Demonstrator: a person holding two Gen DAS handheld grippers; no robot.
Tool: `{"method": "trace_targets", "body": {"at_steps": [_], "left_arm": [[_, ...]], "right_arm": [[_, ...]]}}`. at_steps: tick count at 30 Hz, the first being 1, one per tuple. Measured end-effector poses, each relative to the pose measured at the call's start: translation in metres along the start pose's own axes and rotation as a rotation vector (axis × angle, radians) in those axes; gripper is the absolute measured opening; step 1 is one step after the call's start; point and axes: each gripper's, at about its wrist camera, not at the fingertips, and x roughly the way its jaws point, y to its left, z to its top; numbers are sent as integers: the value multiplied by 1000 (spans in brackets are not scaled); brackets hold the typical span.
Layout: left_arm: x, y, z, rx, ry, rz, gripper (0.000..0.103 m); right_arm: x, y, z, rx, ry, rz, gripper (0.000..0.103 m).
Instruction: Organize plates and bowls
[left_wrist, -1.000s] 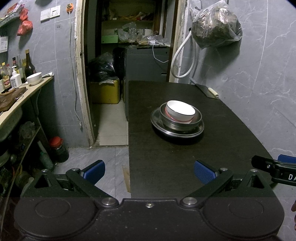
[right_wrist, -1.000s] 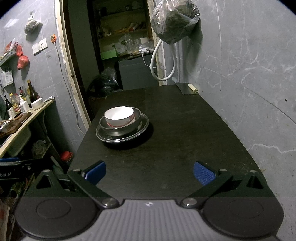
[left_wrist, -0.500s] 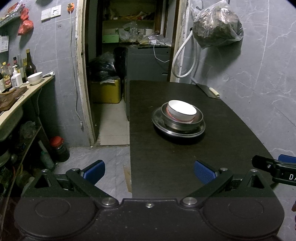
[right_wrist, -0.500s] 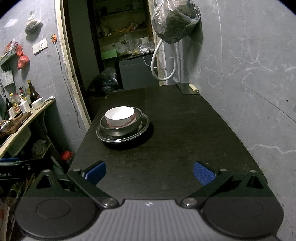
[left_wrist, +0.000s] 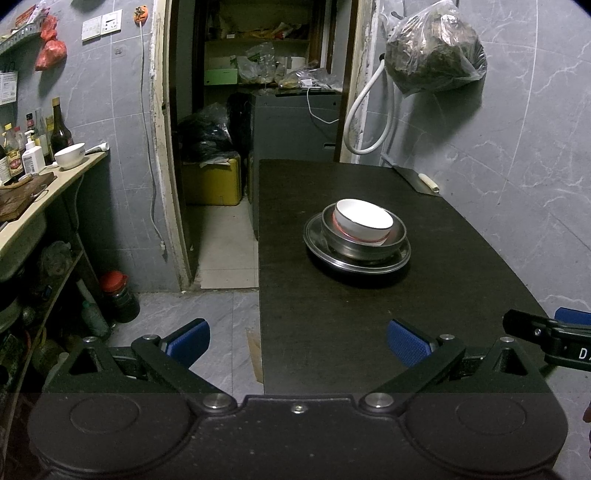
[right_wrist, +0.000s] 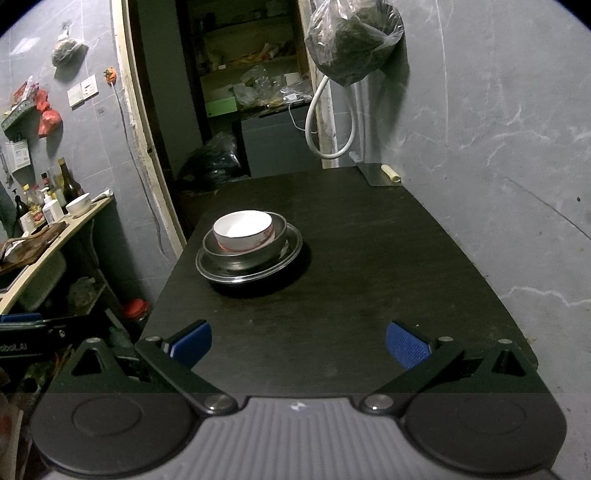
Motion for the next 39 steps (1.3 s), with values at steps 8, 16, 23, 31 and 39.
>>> {"method": "trace_targets", "body": {"at_steps": [8,16,23,31,39], "left_arm": [[1,-1,1,1,1,0,102],[1,0,2,2,2,0,102],[1,-1,2,1,5,-1,102],[0,2,0,-14,14,17,102],[-5,-4,3,4,3,4,102]], "right_arm": [[0,0,0,1,2,-1,103],[-1,-1,0,2,2,-1,103],[-1,-1,0,2,3,-1,103],[1,-2,0,5,5,-2,103],[2,-2,-1,6,6,-2,103]]}}
